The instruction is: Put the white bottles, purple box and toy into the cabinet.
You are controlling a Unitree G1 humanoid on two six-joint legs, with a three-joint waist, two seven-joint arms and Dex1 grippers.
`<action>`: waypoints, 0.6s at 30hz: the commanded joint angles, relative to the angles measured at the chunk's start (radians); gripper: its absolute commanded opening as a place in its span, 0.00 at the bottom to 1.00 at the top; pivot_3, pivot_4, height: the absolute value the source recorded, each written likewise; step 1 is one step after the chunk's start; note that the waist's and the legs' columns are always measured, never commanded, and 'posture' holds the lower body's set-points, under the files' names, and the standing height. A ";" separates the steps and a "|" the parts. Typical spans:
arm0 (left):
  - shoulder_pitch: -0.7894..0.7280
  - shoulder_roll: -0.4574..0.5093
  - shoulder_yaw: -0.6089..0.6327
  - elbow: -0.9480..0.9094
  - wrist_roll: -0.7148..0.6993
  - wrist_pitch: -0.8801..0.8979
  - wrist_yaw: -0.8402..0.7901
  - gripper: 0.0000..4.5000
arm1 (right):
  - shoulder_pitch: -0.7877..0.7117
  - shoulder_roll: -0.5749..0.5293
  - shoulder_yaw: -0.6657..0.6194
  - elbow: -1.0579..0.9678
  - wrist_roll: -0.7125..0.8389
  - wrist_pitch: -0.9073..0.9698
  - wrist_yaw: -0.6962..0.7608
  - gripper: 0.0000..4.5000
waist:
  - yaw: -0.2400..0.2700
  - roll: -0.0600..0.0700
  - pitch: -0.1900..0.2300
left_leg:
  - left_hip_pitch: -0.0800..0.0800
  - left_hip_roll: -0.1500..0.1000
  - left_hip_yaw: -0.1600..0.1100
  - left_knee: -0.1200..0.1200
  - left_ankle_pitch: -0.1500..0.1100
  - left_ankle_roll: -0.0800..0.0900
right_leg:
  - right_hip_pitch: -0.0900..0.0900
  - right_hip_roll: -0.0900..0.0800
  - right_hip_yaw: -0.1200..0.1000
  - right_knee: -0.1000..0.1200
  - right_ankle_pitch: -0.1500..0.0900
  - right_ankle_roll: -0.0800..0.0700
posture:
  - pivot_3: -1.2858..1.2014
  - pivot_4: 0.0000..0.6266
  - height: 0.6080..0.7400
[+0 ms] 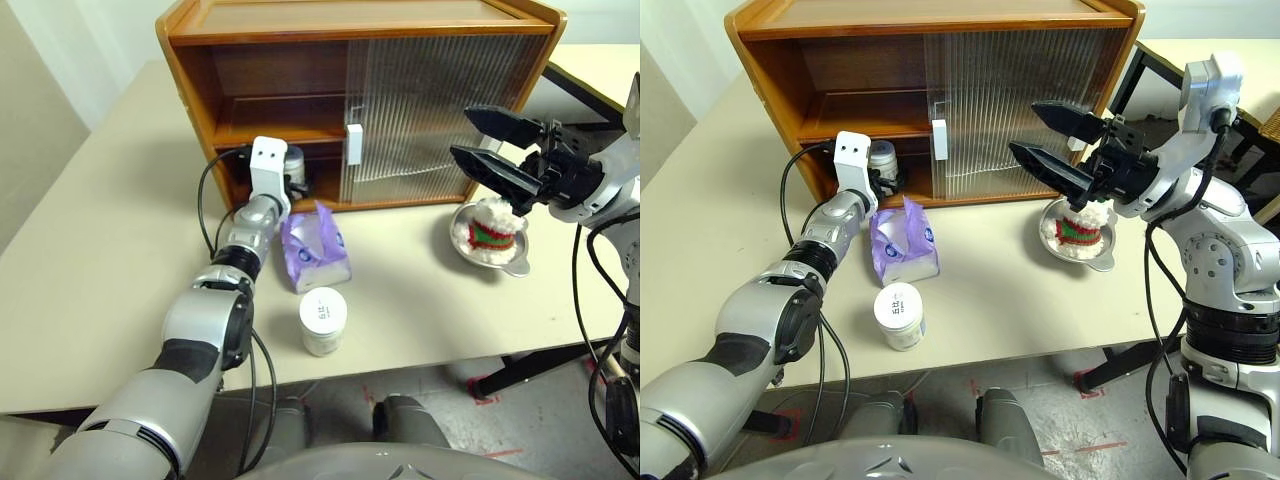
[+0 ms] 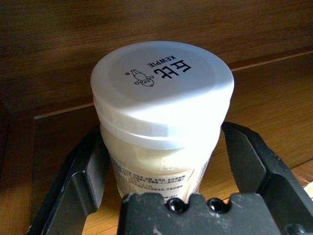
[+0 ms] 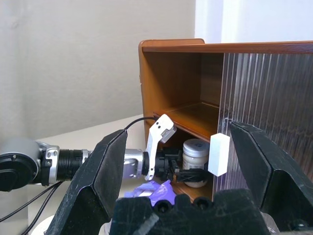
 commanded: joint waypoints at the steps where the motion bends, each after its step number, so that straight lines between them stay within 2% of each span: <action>1: 0.014 0.007 0.011 -0.021 -0.008 -0.011 -0.033 1.00 | -0.013 -0.007 0.004 0.004 0.005 -0.002 0.008 1.00 | 0.000 0.000 0.000 | 0.000 0.000 0.000 0.000 0.000 0.000 | 0.000 0.000 0.000 0.000 0.000 0.000 | 0.50 0.00 1.00; 8: 0.066 0.033 0.028 -0.107 -0.028 -0.006 -0.071 1.00 | -0.018 -0.006 0.008 0.010 0.005 0.000 0.014 1.00 | 0.000 0.000 0.000 | 0.000 0.001 0.001 0.000 0.000 0.000 | 0.000 0.000 0.001 0.000 0.001 -0.001 | 0.51 0.00 1.00; 13: 0.151 0.043 0.025 -0.264 -0.043 0.035 -0.095 1.00 | -0.024 -0.003 0.013 0.018 0.004 -0.001 0.021 1.00 | 0.001 0.000 0.000 | 0.000 0.002 0.001 0.000 0.000 0.000 | -0.001 0.000 0.002 0.000 0.002 -0.001 | 0.51 0.00 1.00; 18: 0.296 0.031 0.014 -0.549 -0.066 0.147 -0.112 1.00 | -0.032 0.003 0.020 0.028 -0.001 -0.003 0.029 1.00 | 0.001 0.000 0.000 | 0.001 0.002 0.002 0.000 0.000 0.000 | -0.001 0.000 0.003 0.000 0.003 -0.001 | 0.52 0.00 1.00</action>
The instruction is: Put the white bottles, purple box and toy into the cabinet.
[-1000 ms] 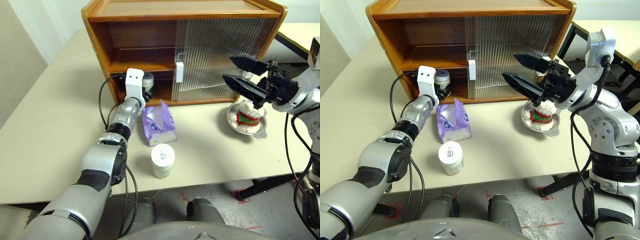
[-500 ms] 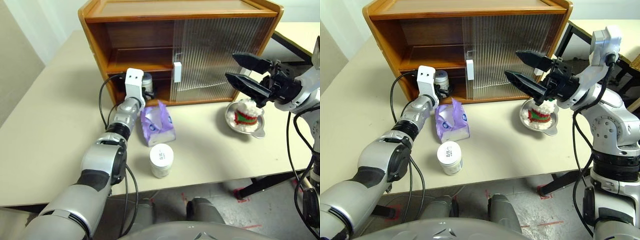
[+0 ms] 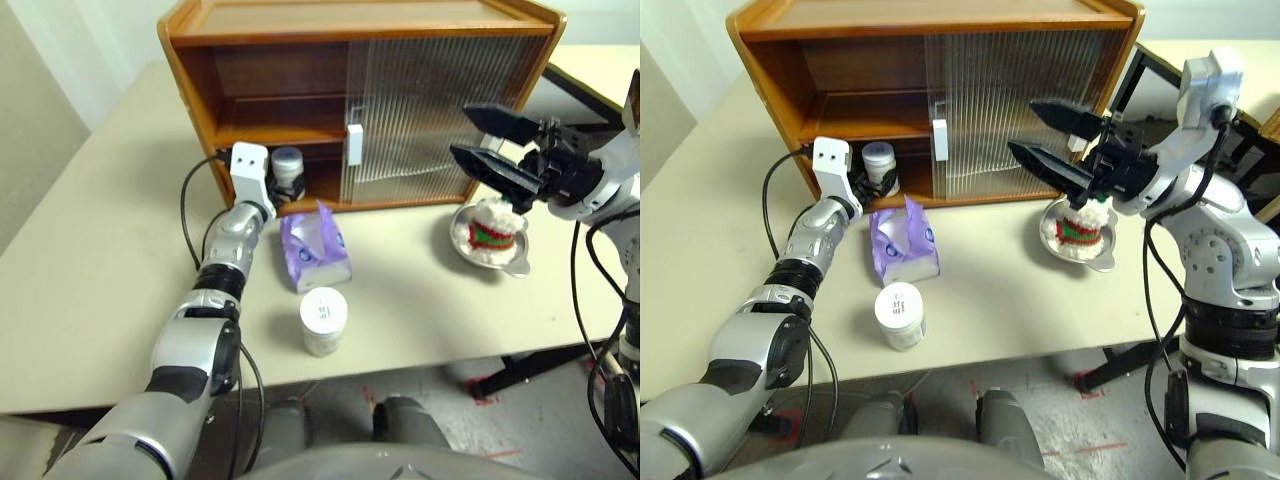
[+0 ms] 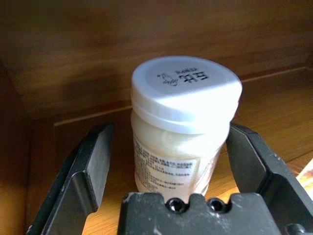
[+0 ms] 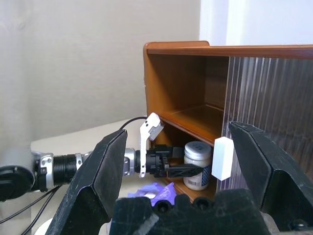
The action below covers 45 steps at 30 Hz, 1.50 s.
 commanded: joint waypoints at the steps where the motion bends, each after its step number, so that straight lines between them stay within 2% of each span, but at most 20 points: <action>1: 0.087 -0.012 -0.015 -0.190 -0.029 0.096 -0.007 1.00 | -0.009 0.000 0.013 0.016 -0.001 -0.004 0.011 1.00 | 0.001 0.000 0.000 | 0.000 0.000 0.000 0.000 0.000 0.000 | 0.000 0.000 0.000 0.000 0.000 0.000 | 0.52 0.00 1.00; 8: 0.247 -0.035 -0.019 -0.459 -0.042 0.240 0.045 1.00 | -0.013 0.003 0.015 0.021 -0.003 -0.007 0.018 1.00 | 0.004 0.000 0.000 | 0.001 0.000 0.001 0.000 0.000 0.000 | 0.000 0.000 0.001 0.000 0.001 -0.001 | 0.52 0.00 1.00; 12: 0.290 -0.044 -0.011 -0.487 -0.040 0.243 0.085 1.00 | -0.015 0.004 0.017 0.025 -0.004 -0.008 0.021 1.00 | 0.004 0.000 0.000 | 0.001 0.000 0.002 0.000 0.000 0.000 | 0.000 0.000 0.002 0.000 0.001 -0.001 | 0.52 0.00 1.00; 13: 0.291 -0.048 -0.009 -0.483 -0.038 0.245 0.098 0.96 | -0.015 0.004 0.018 0.026 -0.005 -0.009 0.021 1.00 | 0.005 0.000 0.000 | 0.001 0.000 0.002 0.000 0.000 0.000 | 0.000 0.000 0.003 0.000 0.001 -0.001 | 0.52 0.00 1.00; 16: 0.273 -0.058 -0.002 -0.452 -0.036 0.239 0.132 0.79 | -0.021 0.005 0.020 0.029 -0.005 -0.009 0.022 1.00 | 0.006 0.000 0.000 | 0.001 0.000 0.002 0.000 0.000 0.000 | 0.000 0.000 0.003 0.000 0.001 0.000 | 0.52 0.00 1.00; 24: 0.194 -0.067 0.015 -0.324 -0.014 0.187 0.239 0.08 | -0.024 -0.003 0.016 0.026 -0.004 -0.005 0.018 1.00 | 0.010 0.000 0.000 | 0.002 0.000 0.002 0.001 0.000 0.000 | 0.000 0.003 0.004 -0.001 0.001 0.002 | 0.52 0.00 1.00; 25: 0.188 -0.066 0.017 -0.314 -0.014 0.182 0.246 0.01 | -0.024 -0.004 0.015 0.025 -0.003 -0.004 0.017 1.00 | 0.011 0.000 0.000 | 0.002 0.000 0.002 0.001 0.000 0.000 | 0.000 0.003 0.004 -0.001 0.001 0.001 | 0.52 0.00 1.00; 36: 0.038 -0.049 0.023 -0.054 0.014 0.072 0.329 0.01 | -0.015 -0.007 0.010 0.012 -0.002 -0.003 0.007 1.00 | 0.014 -0.001 -0.001 | 0.001 0.000 0.003 0.001 0.000 0.000 | 0.000 0.004 0.005 -0.003 0.002 0.001 | 0.51 0.00 1.00; 45: -0.086 -0.079 0.007 0.137 0.025 -0.010 0.340 0.01 | -0.009 -0.006 0.007 -0.002 0.001 -0.006 -0.005 1.00 | 0.016 -0.001 -0.001 | 0.000 0.000 0.003 0.001 0.000 0.000 | 0.000 0.004 0.005 -0.004 0.002 0.002 | 0.50 0.00 1.00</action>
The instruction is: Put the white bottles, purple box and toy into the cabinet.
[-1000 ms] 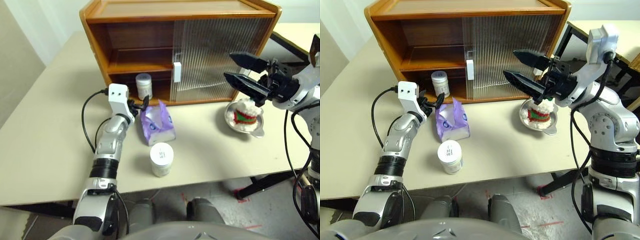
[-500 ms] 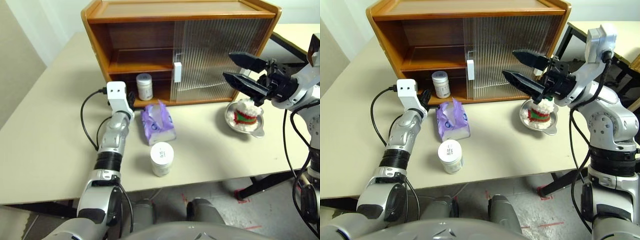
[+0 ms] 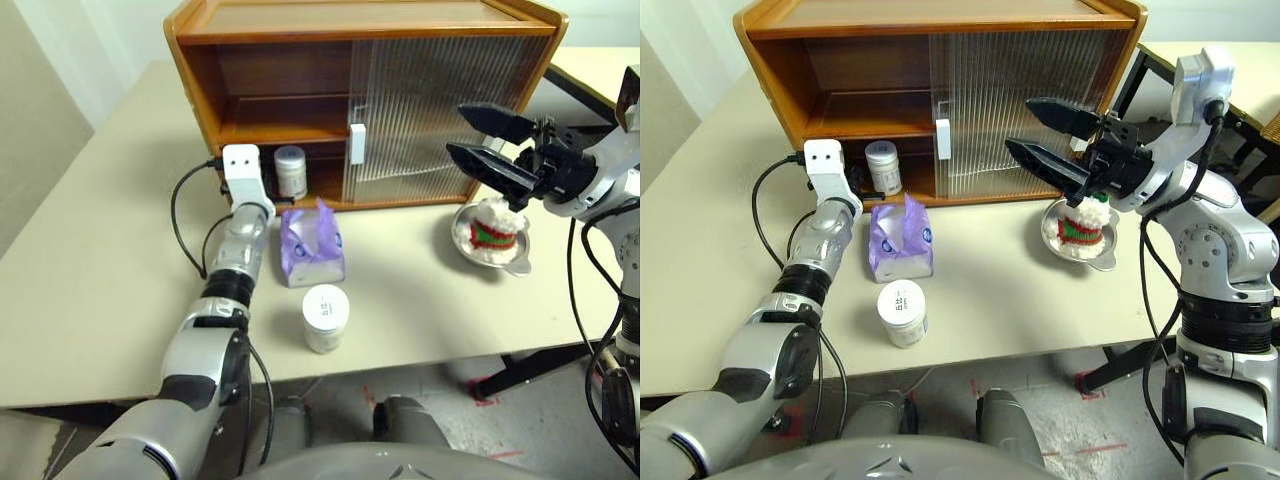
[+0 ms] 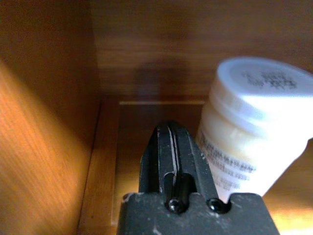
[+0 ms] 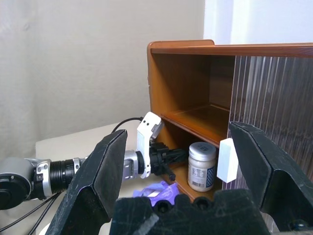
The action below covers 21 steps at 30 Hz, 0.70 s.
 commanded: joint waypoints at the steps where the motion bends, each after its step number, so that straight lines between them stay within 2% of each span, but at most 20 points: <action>1: -0.036 -0.018 -0.016 0.077 0.017 -0.024 -0.008 0.01 | 0.005 -0.007 -0.009 -0.024 0.004 -0.007 -0.004 1.00 | 0.006 0.000 0.000 | 0.000 0.000 0.000 0.000 0.000 0.000 | 0.000 0.000 0.000 0.000 0.000 0.000 | 0.50 0.00 1.00; 21: -0.144 -0.073 -0.036 0.260 0.037 -0.070 -0.068 0.01 | 0.020 -0.010 -0.021 -0.049 0.010 -0.004 -0.022 1.00 | 0.003 0.000 0.000 | -0.001 -0.001 0.001 0.000 0.000 -0.001 | 0.000 0.001 0.000 -0.002 0.001 0.001 | 0.49 0.00 1.00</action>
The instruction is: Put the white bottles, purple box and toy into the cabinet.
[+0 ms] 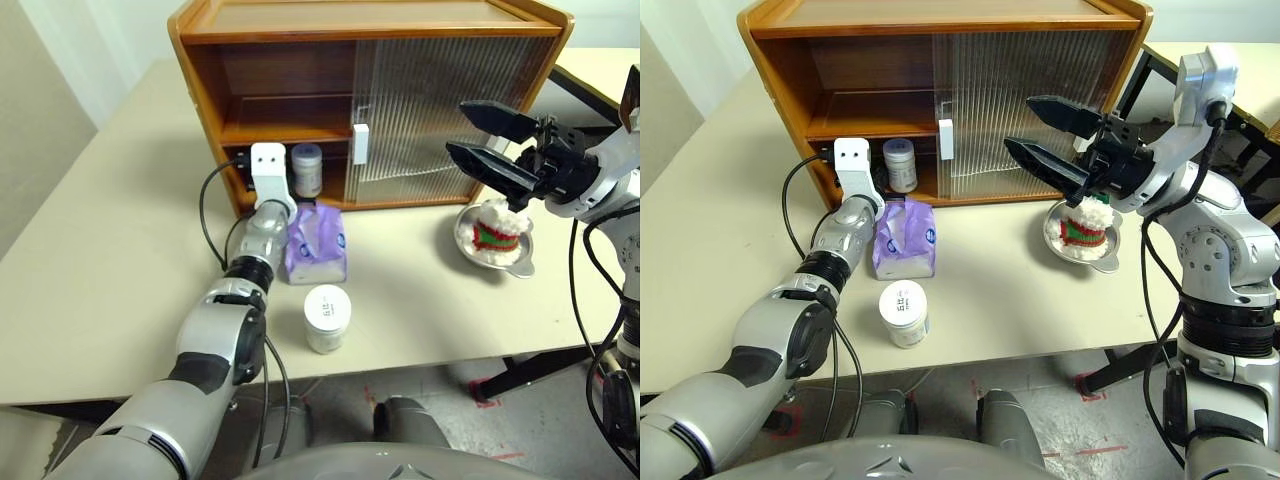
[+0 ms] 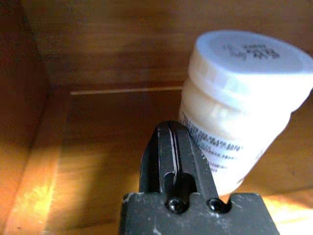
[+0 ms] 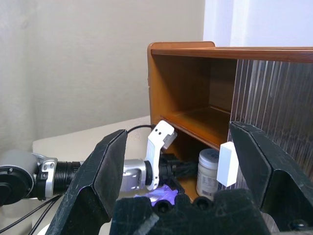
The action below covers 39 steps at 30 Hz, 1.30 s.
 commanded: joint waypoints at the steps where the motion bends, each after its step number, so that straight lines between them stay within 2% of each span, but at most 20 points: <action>1: -0.032 -0.019 -0.020 0.038 0.019 -0.005 -0.026 0.01 | 0.013 -0.010 -0.017 -0.021 0.010 -0.004 -0.005 1.00 | -0.001 0.000 0.000 | 0.000 0.000 0.000 0.000 0.000 0.000 | 0.000 0.000 0.000 0.000 -0.001 0.001 | 0.49 0.00 1.00; 13: -0.081 -0.016 -0.018 0.097 0.027 -0.014 -0.038 0.01 | 0.044 -0.016 -0.037 -0.054 0.019 0.004 -0.022 1.00 | -0.025 0.000 0.000 | 0.000 -0.001 0.000 0.000 0.000 0.000 | 0.000 0.000 0.000 0.000 -0.002 0.003 | 0.48 0.00 1.00; 20: -0.060 0.011 0.013 0.039 -0.005 -0.037 -0.061 0.01 | 0.043 -0.020 -0.035 -0.047 0.020 0.005 -0.021 1.00 | -0.042 0.000 0.000 | 0.000 0.000 0.000 0.000 0.000 0.000 | 0.000 0.000 0.000 0.000 -0.002 0.003 | 0.49 0.00 1.00; 26: 0.034 0.031 0.024 -0.151 -0.031 0.002 -0.077 0.01 | 0.025 -0.016 -0.020 -0.018 0.013 -0.002 -0.007 1.00 | -0.046 0.000 0.000 | 0.001 0.003 0.000 0.000 0.000 0.000 | 0.000 0.000 0.001 0.001 -0.001 0.001 | 0.50 0.00 1.00; 32: 0.187 0.043 0.018 -0.484 -0.058 0.164 -0.080 0.01 | -0.012 -0.001 0.005 0.024 -0.001 -0.014 0.019 1.00 | -0.043 0.000 0.000 | 0.001 0.003 0.000 0.000 0.000 0.000 | 0.000 0.000 0.002 0.001 0.001 0.000 | 0.52 0.00 1.00; 38: 0.335 0.072 -0.018 -0.830 -0.161 0.374 -0.245 0.01 | -0.035 0.010 0.019 0.059 -0.014 -0.024 0.046 1.00 | -0.039 0.000 0.000 | 0.001 0.003 0.000 0.000 0.000 0.000 | 0.000 0.000 0.002 0.001 0.001 -0.001 | 0.53 0.00 1.00; 39: 0.358 0.091 -0.028 -0.887 -0.184 0.398 -0.297 0.05 | -0.036 0.012 0.021 0.062 -0.016 -0.025 0.049 1.00 | -0.039 0.000 0.000 | 0.001 0.003 0.000 0.000 0.000 0.000 | 0.000 0.000 0.002 0.002 0.001 -0.001 | 0.53 0.00 1.00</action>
